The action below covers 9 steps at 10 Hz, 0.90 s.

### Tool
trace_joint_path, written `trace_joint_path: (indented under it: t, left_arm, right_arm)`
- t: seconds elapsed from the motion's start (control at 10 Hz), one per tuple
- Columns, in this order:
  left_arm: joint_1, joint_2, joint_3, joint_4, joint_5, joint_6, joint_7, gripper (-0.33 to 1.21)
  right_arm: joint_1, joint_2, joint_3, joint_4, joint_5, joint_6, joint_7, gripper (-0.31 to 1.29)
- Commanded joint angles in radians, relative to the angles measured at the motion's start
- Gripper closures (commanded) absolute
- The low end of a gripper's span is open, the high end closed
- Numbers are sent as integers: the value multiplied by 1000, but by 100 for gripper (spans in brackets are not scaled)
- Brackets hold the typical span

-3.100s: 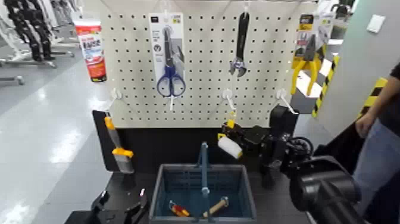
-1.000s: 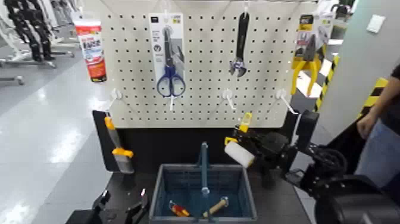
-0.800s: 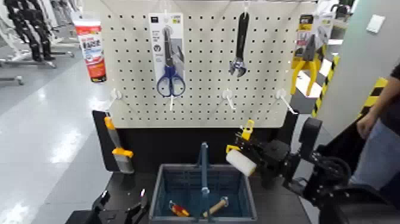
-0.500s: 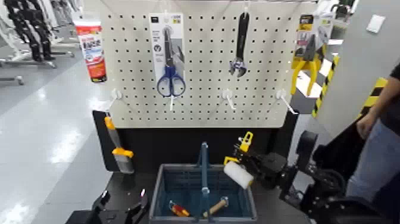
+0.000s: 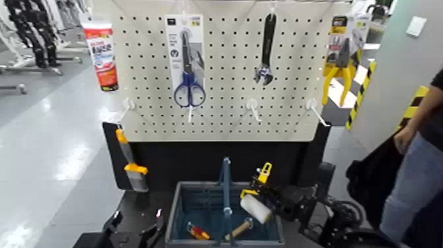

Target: Put the yellow roller into the crate.

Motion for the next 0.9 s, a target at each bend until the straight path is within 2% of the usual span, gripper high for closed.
trace_joint_path:
  t: [0.1, 0.3, 0.5, 0.7, 0.8, 0.9]
  left_arm:
    - [0, -2, -2, 0, 0, 0, 0, 11]
    - [0, -2, -2, 0, 0, 0, 0, 11]
    - [0, -2, -2, 0, 0, 0, 0, 11]
    - [0, -2, -2, 0, 2, 0, 0, 11]
    - [-2, -2, -2, 0, 0, 0, 0, 11]
    - [0, -2, 0, 0, 0, 0, 0, 11]
  right_arm:
    - [-52, 3, 48, 101, -2, -14, -8, 124]
    - [-80, 5, 83, 133, -2, 0, -31, 124]
    - [-85, 5, 97, 135, -3, 16, -42, 124]
    - [-85, 5, 100, 129, -8, 29, -42, 110]
    - [-85, 3, 99, 124, -14, 49, -39, 90]
    - [-83, 2, 96, 118, -15, 63, -31, 44]
